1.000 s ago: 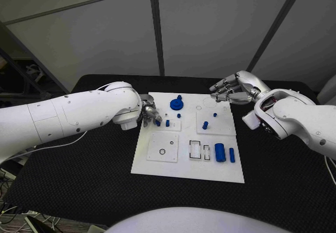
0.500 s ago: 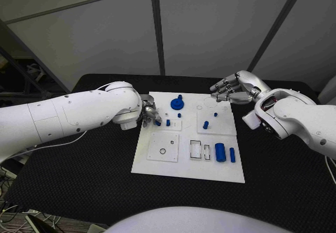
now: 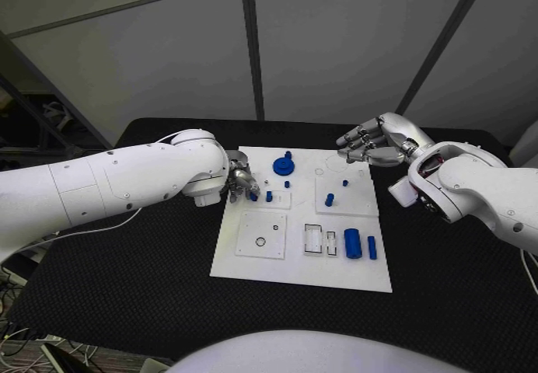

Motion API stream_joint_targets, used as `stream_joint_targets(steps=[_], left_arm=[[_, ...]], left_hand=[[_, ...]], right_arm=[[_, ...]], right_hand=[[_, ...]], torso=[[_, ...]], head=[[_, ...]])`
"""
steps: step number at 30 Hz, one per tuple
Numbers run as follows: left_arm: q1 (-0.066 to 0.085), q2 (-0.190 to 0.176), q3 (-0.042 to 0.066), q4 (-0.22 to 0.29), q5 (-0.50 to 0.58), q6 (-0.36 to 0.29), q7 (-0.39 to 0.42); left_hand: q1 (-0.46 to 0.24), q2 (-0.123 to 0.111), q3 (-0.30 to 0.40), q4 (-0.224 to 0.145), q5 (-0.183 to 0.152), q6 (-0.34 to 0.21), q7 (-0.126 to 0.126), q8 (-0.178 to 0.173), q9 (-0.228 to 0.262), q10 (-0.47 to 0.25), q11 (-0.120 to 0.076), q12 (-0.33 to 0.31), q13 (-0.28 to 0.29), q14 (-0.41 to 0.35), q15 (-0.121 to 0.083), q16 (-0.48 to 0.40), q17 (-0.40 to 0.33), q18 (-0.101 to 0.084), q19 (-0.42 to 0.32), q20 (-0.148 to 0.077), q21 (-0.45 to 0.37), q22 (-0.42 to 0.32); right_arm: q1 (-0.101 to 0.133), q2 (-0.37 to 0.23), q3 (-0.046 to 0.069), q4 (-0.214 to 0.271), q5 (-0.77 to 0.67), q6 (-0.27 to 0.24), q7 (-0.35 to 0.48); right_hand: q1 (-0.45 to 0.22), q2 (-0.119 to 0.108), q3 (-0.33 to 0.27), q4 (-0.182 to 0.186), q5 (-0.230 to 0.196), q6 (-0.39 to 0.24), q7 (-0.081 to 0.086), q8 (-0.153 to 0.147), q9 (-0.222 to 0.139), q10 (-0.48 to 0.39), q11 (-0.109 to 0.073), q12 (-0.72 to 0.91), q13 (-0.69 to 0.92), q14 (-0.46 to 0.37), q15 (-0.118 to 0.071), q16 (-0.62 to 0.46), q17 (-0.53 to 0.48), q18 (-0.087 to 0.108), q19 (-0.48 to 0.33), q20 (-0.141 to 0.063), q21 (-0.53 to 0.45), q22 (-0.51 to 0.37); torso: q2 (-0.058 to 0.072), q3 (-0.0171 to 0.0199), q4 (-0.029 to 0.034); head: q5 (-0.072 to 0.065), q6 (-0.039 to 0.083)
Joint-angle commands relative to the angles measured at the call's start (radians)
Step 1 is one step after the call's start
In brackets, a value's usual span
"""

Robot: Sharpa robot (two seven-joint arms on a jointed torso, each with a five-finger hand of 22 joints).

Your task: Assemble the parts on the task board

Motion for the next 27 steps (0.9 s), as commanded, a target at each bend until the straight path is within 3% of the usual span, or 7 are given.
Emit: stream_joint_targets(steps=[1, 4, 14, 27], left_arm=[[-0.001, 0.003, -0.002, -0.004, -0.001, 0.04, -0.017], [-0.001, 0.005, -0.002, -0.008, 0.001, 0.043, -0.017], [-0.001, 0.011, -0.002, -0.019, 0.003, 0.047, -0.019], [-0.001, 0.012, -0.002, -0.035, 0.003, 0.036, -0.023]], left_hand=[[-0.015, 0.001, -0.021, -0.014, -0.006, 0.004, -0.009, 0.004, 0.0, 0.008, -0.007, 0.008, 0.006, 0.0, -0.008, 0.001, 0.002, -0.024, 0.037, -0.009, 0.007, 0.102], [-0.028, 0.007, -0.088, 0.007, -0.007, 0.014, -0.012, 0.0, -0.006, 0.01, -0.009, 0.015, 0.016, 0.0, -0.009, 0.001, 0.002, -0.025, 0.039, -0.011, 0.011, 0.107], [-0.036, 0.022, -0.165, 0.035, -0.006, 0.029, -0.014, -0.006, -0.016, 0.015, -0.009, 0.029, 0.036, 0.0, -0.011, 0.001, 0.003, -0.027, 0.042, -0.011, 0.017, 0.116], [-0.069, 0.034, -0.315, 0.1, -0.007, 0.048, -0.014, -0.015, -0.029, 0.02, -0.009, 0.04, 0.053, 0.001, -0.012, 0.001, 0.005, -0.03, 0.046, -0.011, 0.024, 0.127]], right_arm=[[0.002, -0.001, 0.001, 0.002, -0.001, 0.005, 0.007], [0.002, -0.001, 0.001, 0.003, -0.001, 0.005, 0.006], [0.002, -0.003, 0.001, 0.004, -0.001, 0.005, 0.006], [0.002, -0.006, 0.001, 0.006, -0.001, 0.004, 0.005]], right_hand=[[-0.006, 0.002, -0.003, 0.0, 0.005, -0.002, 0.004, -0.004, 0.001, -0.001, 0.003, -0.006, -0.001, 0.002, 0.007, -0.005, -0.001, 0.002, 0.005, 0.005, -0.005, -0.001], [-0.005, 0.001, -0.003, -0.001, 0.005, -0.003, 0.004, -0.003, 0.001, -0.001, 0.003, -0.006, -0.002, 0.002, 0.007, -0.006, -0.001, 0.002, 0.005, 0.005, -0.006, -0.002], [-0.005, 0.001, -0.003, -0.002, 0.005, -0.003, 0.004, -0.003, 0.001, -0.001, 0.003, -0.006, -0.002, 0.002, 0.007, -0.006, -0.001, 0.002, 0.006, 0.005, -0.007, -0.002], [-0.005, 0.0, -0.004, -0.001, 0.005, -0.003, 0.004, -0.003, 0.001, -0.001, 0.003, -0.006, -0.002, 0.002, 0.007, -0.007, -0.001, 0.002, 0.006, 0.005, -0.007, -0.002]], torso=[[0.0, 0.0001, 0.0001], [0.001, 0.0, 0.0007], [0.0, -0.0006, 0.0005], [0.0, -0.0002, 0.0001]], head=[[-0.001, -0.002], [-0.002, -0.002], [-0.004, -0.004], [-0.004, -0.004]])
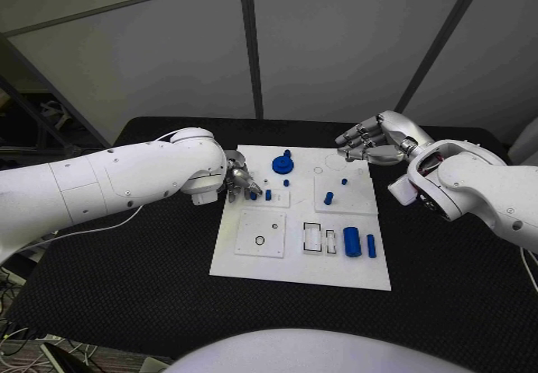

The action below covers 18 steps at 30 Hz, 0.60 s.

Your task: Assemble the parts on the task board

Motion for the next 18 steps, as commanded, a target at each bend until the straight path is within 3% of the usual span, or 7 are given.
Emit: stream_joint_targets(steps=[1, 5, 8, 12, 18], left_arm=[[0.0, 0.001, 0.0, -0.005, 0.0, 0.007, -0.014], [0.0, 0.001, 0.0, -0.007, 0.0, 0.006, -0.013], [0.0, 0.0, 0.0, -0.008, 0.0, 0.004, -0.011], [0.0, -0.002, 0.0, -0.007, 0.0, -0.009, -0.003], [0.0, -0.004, 0.001, -0.005, 0.008, -0.032, 0.014]], left_hand=[[-0.008, 0.002, -0.028, 0.01, -0.005, 0.01, -0.001, -0.006, -0.003, 0.005, 0.0, 0.006, 0.003, 0.003, -0.003, 0.001, 0.002, -0.029, 0.046, -0.004, 0.006, 0.127], [-0.01, 0.001, -0.089, 0.031, -0.015, 0.015, 0.0, -0.009, -0.007, 0.006, 0.0, 0.008, 0.007, 0.003, -0.003, 0.001, 0.002, -0.03, 0.047, -0.004, 0.008, 0.13], [-0.008, 0.006, -0.125, 0.045, -0.094, 0.017, 0.001, -0.011, -0.009, 0.006, 0.001, 0.009, 0.01, 0.003, -0.003, 0.0, 0.002, -0.03, 0.048, -0.004, 0.009, 0.132], [-0.011, 0.009, -0.179, 0.072, -0.156, 0.018, 0.001, -0.013, -0.013, 0.007, 0.002, 0.014, 0.017, 0.003, -0.002, 0.0, 0.003, -0.03, 0.048, -0.004, 0.008, 0.132], [-0.01, 0.016, -0.213, 0.093, -0.167, 0.019, 0.001, -0.013, -0.014, 0.007, 0.002, 0.017, 0.022, 0.003, -0.002, 0.0, 0.003, -0.03, 0.048, -0.003, 0.007, 0.133]], right_arm=[[0.002, -0.002, 0.001, 0.003, -0.001, 0.004, 0.005], [0.002, -0.003, 0.001, 0.004, -0.001, 0.004, 0.005], [0.002, -0.003, 0.001, 0.004, -0.001, 0.004, 0.005], [0.002, -0.003, 0.001, 0.004, -0.001, 0.004, 0.005], [0.002, -0.002, 0.001, 0.003, -0.001, 0.005, 0.006]], right_hand=[[-0.005, 0.0, -0.004, -0.001, 0.005, -0.003, 0.004, -0.003, 0.001, -0.001, 0.003, -0.006, -0.002, 0.002, 0.007, -0.007, -0.001, 0.002, 0.003, 0.002, -0.003, -0.001], [-0.006, 0.0, -0.004, -0.001, 0.005, -0.003, 0.004, -0.003, 0.001, -0.001, 0.003, -0.006, -0.002, 0.002, 0.007, -0.007, -0.001, 0.002, 0.003, 0.002, -0.004, -0.001], [-0.006, 0.0, -0.004, -0.001, 0.005, -0.003, 0.004, -0.003, 0.001, -0.001, 0.003, -0.006, -0.002, 0.002, 0.007, -0.007, -0.001, 0.002, 0.003, 0.002, -0.004, -0.001], [-0.006, 0.0, -0.004, -0.001, 0.005, -0.003, 0.004, -0.003, 0.001, -0.001, 0.003, -0.006, -0.002, 0.002, 0.007, -0.007, -0.001, 0.002, 0.003, 0.002, -0.004, -0.001], [-0.006, 0.0, -0.004, -0.001, 0.005, -0.003, 0.004, -0.003, 0.001, -0.001, 0.003, -0.006, -0.002, 0.002, 0.007, -0.007, -0.001, 0.002, 0.003, 0.002, -0.004, -0.001]], torso=[[0.0, 0.0, -0.0011], [-0.001, -0.0005, -0.0004], [0.0, -0.0004, 0.0006], [0.0, -0.0007, 0.001], [0.0, -0.0004, -0.0003]], head=[[0.001, 0.0], [0.0, 0.001], [0.0, 0.001], [0.0, 0.002], [0.002, 0.003]])
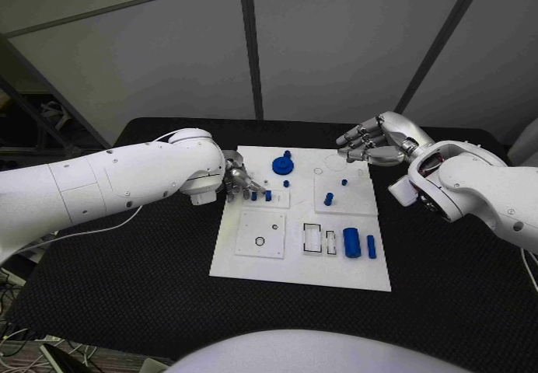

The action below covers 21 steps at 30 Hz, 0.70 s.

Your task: Assemble the parts on the task board

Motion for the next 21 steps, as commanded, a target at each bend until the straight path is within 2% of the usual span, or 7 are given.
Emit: stream_joint_targets(steps=[1, 8, 12, 16, 17, 19, 21], left_arm=[[0.001, -0.002, 0.001, 0.002, 0.013, -0.028, 0.018], [0.001, -0.013, 0.006, 0.009, 0.033, -0.059, 0.036], [0.002, -0.024, 0.018, 0.011, 0.037, -0.085, 0.051], [0.003, -0.036, 0.035, 0.02, 0.04, -0.134, 0.096], [0.003, -0.039, 0.038, 0.023, 0.041, -0.147, 0.113], [0.004, -0.041, 0.041, 0.03, 0.045, -0.172, 0.165], [0.004, -0.04, 0.044, 0.036, 0.058, -0.2, 0.237]], left_hand=[[0.001, 0.006, -0.01, 0.0, -0.006, 0.005, 0.001, -0.006, -0.001, 0.007, 0.002, 0.005, 0.0, 0.003, -0.002, 0.0, 0.002, -0.03, 0.048, -0.004, 0.003, 0.132], [0.004, 0.009, -0.023, 0.008, -0.007, 0.003, 0.002, -0.007, -0.002, 0.004, 0.002, 0.001, -0.004, 0.003, -0.002, 0.0, 0.002, -0.029, 0.046, -0.004, -0.002, 0.128], [0.022, 0.013, -0.038, 0.01, -0.005, -0.005, 0.004, -0.009, -0.003, -0.006, 0.004, -0.012, -0.019, 0.003, -0.002, 0.0, 0.002, -0.024, 0.039, -0.004, -0.018, 0.114], [0.082, 0.023, -0.062, 0.0, 0.01, -0.042, 0.019, -0.023, -0.009, -0.064, 0.016, -0.091, -0.113, 0.0, 0.004, -0.002, 0.001, -0.009, 0.013, 0.001, -0.083, 0.056], [0.101, 0.025, -0.067, -0.005, 0.011, -0.056, 0.025, -0.028, -0.012, -0.095, 0.022, -0.135, -0.163, -0.001, 0.007, -0.003, 0.001, -0.002, -0.002, 0.004, -0.117, 0.027], [0.147, 0.029, -0.068, -0.021, 0.014, -0.104, 0.048, -0.052, -0.023, -0.156, 0.041, -0.183, -0.2, -0.023, 0.021, -0.014, -0.003, 0.024, -0.056, 0.013, -0.238, -0.077], [0.203, 0.034, -0.054, -0.043, 0.015, -0.171, 0.083, -0.095, -0.046, -0.244, 0.073, -0.244, -0.232, -0.088, 0.049, -0.047, -0.013, 0.066, -0.173, 0.033, -0.471, -0.271]], right_arm=[[0.002, 0.0, 0.001, 0.002, -0.001, 0.005, 0.006], [0.002, 0.0, 0.001, 0.001, -0.001, 0.005, 0.006], [0.002, 0.0, 0.001, 0.001, -0.001, 0.005, 0.006], [0.002, 0.0, 0.001, 0.0, -0.001, 0.005, 0.006], [0.002, 0.001, 0.001, -0.001, -0.001, 0.005, 0.006], [0.002, 0.001, 0.001, -0.001, -0.001, 0.004, 0.006], [0.002, 0.001, 0.001, -0.002, -0.001, 0.003, 0.006]], right_hand=[[-0.006, 0.0, -0.004, -0.001, 0.005, -0.003, 0.004, -0.003, 0.001, -0.001, 0.003, -0.006, -0.001, 0.002, 0.007, -0.003, -0.001, 0.002, 0.003, 0.002, -0.004, -0.001], [-0.006, 0.0, -0.004, -0.001, 0.005, -0.003, 0.004, -0.003, 0.001, -0.001, 0.003, -0.006, -0.001, 0.002, 0.007, -0.003, -0.001, 0.002, 0.003, 0.002, -0.004, -0.001], [-0.006, 0.0, -0.004, -0.001, 0.005, -0.003, 0.004, -0.003, 0.001, -0.001, 0.003, -0.006, -0.001, 0.002, 0.007, -0.003, -0.001, 0.002, 0.003, 0.002, -0.004, -0.001], [-0.006, 0.0, -0.004, -0.001, 0.005, -0.003, 0.004, -0.003, 0.001, -0.001, 0.003, -0.006, -0.001, 0.002, 0.007, -0.003, -0.001, 0.002, 0.003, 0.002, -0.004, -0.001], [-0.006, 0.0, -0.004, -0.001, 0.005, -0.003, 0.004, -0.003, 0.001, -0.001, 0.003, -0.006, -0.001, 0.002, 0.007, -0.003, -0.001, 0.002, 0.003, 0.002, -0.004, -0.001], [-0.006, 0.0, -0.004, -0.001, 0.005, -0.003, 0.004, -0.003, 0.001, -0.001, 0.003, -0.006, -0.001, 0.002, 0.007, -0.003, -0.001, 0.002, 0.003, 0.002, -0.004, -0.001], [-0.006, 0.001, -0.004, 0.0, 0.005, -0.003, 0.004, -0.003, 0.001, -0.001, 0.003, -0.005, -0.001, 0.002, 0.008, -0.004, -0.001, 0.002, 0.003, 0.002, -0.005, -0.002]], torso=[[0.0, 0.0, -0.0004], [0.0, 0.0002, 0.0001], [0.0, 0.0007, 0.0003], [-0.001, 0.0003, 0.0001], [-0.001, 0.0003, -0.0002], [0.0, 0.0003, -0.0003], [0.0, 0.0003, 0.0003]], head=[[0.002, 0.0], [0.0, 0.001], [0.001, 0.002], [-0.002, 0.004], [-0.003, 0.004], [-0.005, 0.006], [-0.007, 0.007]])
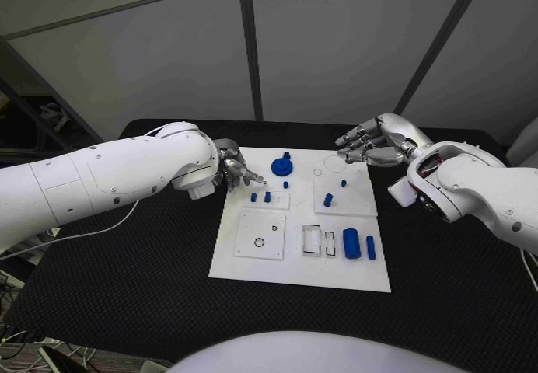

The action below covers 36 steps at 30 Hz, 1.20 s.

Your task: Assemble the parts on the task board

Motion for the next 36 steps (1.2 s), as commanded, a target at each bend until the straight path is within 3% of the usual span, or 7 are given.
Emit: stream_joint_targets(steps=[1, 3, 5, 13, 21, 29, 36], left_arm=[[0.002, 0.004, 0.003, 0.012, 0.03, -0.106, 0.197], [0.002, 0.011, 0.002, 0.015, 0.03, -0.149, 0.287], [0.001, 0.019, -0.001, 0.016, 0.009, -0.193, 0.374], [-0.001, 0.06, -0.038, -0.012, -0.161, -0.31, 0.573], [-0.001, 0.104, -0.08, -0.051, -0.331, -0.282, 0.585], [-0.001, 0.142, -0.091, -0.097, -0.437, -0.231, 0.553], [-0.001, 0.172, -0.098, -0.136, -0.468, -0.206, 0.542]], left_hand=[[0.08, 0.005, 0.022, -0.032, 0.003, -0.079, 0.046, -0.055, -0.033, -0.123, 0.047, -0.091, -0.053, -0.099, 0.04, -0.05, -0.017, 0.092, -0.189, 0.03, -0.36, -0.289], [0.148, 0.003, 0.059, -0.058, 0.002, -0.11, 0.063, -0.1, -0.067, -0.189, 0.065, -0.164, -0.107, -0.043, 0.044, 0.049, 0.035, 0.106, -0.285, 0.047, -0.502, -0.385], [0.22, -0.005, 0.115, -0.093, 0.001, -0.127, 0.066, -0.141, -0.099, -0.225, 0.074, -0.226, -0.16, -0.138, 0.055, 0.063, 0.053, 0.108, -0.337, 0.06, -0.575, -0.429], [0.268, -0.085, 0.238, -0.148, -0.007, -0.042, 0.05, -0.226, -0.18, -0.211, 0.084, -0.325, -0.288, -0.236, 0.071, 0.108, 0.039, 0.113, -0.333, 0.071, -0.657, -0.493], [0.238, -0.118, 0.26, -0.153, -0.022, 0.009, 0.041, -0.28, -0.22, -0.191, 0.083, -0.358, -0.351, -0.196, 0.066, 0.205, 0.046, 0.115, -0.275, 0.068, -0.635, -0.483], [0.217, -0.133, 0.267, -0.149, -0.023, 0.039, 0.037, -0.322, -0.248, -0.185, 0.077, -0.364, -0.391, -0.147, 0.061, 0.422, 0.136, 0.114, -0.22, 0.06, -0.578, -0.435], [0.215, -0.135, 0.268, -0.147, -0.023, 0.051, 0.035, -0.336, -0.257, -0.201, 0.081, -0.373, -0.408, -0.136, 0.061, 0.504, 0.165, 0.112, -0.216, 0.062, -0.555, -0.407]], right_arm=[[0.002, 0.001, 0.001, 0.0, -0.001, 0.002, 0.006], [0.002, 0.001, 0.001, -0.001, -0.001, 0.001, 0.007], [0.002, 0.001, 0.001, -0.002, -0.001, -0.001, 0.008], [0.002, 0.003, 0.0, -0.005, -0.004, -0.001, 0.015], [0.002, 0.006, 0.0, -0.006, -0.027, -0.001, 0.018], [0.002, 0.007, 0.0, -0.005, -0.031, -0.001, 0.018], [0.002, 0.008, 0.0, -0.003, -0.031, -0.002, 0.018]], right_hand=[[-0.007, 0.001, -0.005, 0.0, 0.006, -0.003, 0.004, -0.003, 0.001, -0.001, 0.003, -0.005, -0.002, 0.003, 0.008, -0.004, -0.001, 0.002, 0.004, 0.002, -0.006, -0.002], [-0.006, 0.001, -0.005, 0.0, 0.006, -0.004, 0.004, -0.003, 0.001, -0.001, 0.003, -0.005, -0.002, 0.003, 0.008, -0.004, -0.001, 0.002, 0.004, 0.002, -0.006, -0.003], [-0.004, 0.001, -0.004, -0.002, 0.006, -0.004, 0.003, -0.003, 0.001, -0.002, 0.003, -0.006, -0.003, 0.002, 0.008, -0.006, -0.001, 0.002, 0.004, 0.002, -0.007, -0.003], [0.017, 0.006, 0.006, -0.015, 0.007, 0.012, -0.004, 0.007, 0.005, -0.013, 0.001, -0.014, -0.015, -0.008, 0.009, -0.021, -0.005, 0.001, 0.003, 0.003, -0.02, -0.01], [0.02, 0.005, 0.007, -0.019, 0.006, 0.012, -0.003, 0.007, 0.004, -0.014, 0.001, -0.016, -0.018, -0.009, 0.009, -0.025, -0.006, 0.001, 0.003, 0.002, -0.023, -0.011], [0.019, 0.004, 0.006, -0.019, 0.006, 0.009, 0.001, 0.005, 0.003, -0.015, 0.004, -0.018, -0.021, -0.008, 0.01, -0.027, -0.007, 0.001, 0.004, 0.003, -0.025, -0.011], [0.018, 0.004, 0.005, -0.019, 0.006, 0.007, 0.002, 0.004, 0.003, -0.016, 0.005, -0.019, -0.023, -0.008, 0.011, -0.028, -0.008, 0.001, 0.004, 0.003, -0.026, -0.012]], torso=[[0.0, 0.0001, 0.0004], [0.0, -0.0002, -0.0001], [0.0, 0.0001, -0.0006], [0.001, 0.0, -0.0014], [0.001, -0.0007, -0.0011], [0.001, 0.0004, -0.0011], [0.001, 0.0003, -0.0012]], head=[[-0.006, 0.004], [-0.008, 0.006], [-0.011, 0.01], [-0.018, 0.017], [-0.022, 0.019], [-0.022, 0.017], [-0.023, 0.018]])
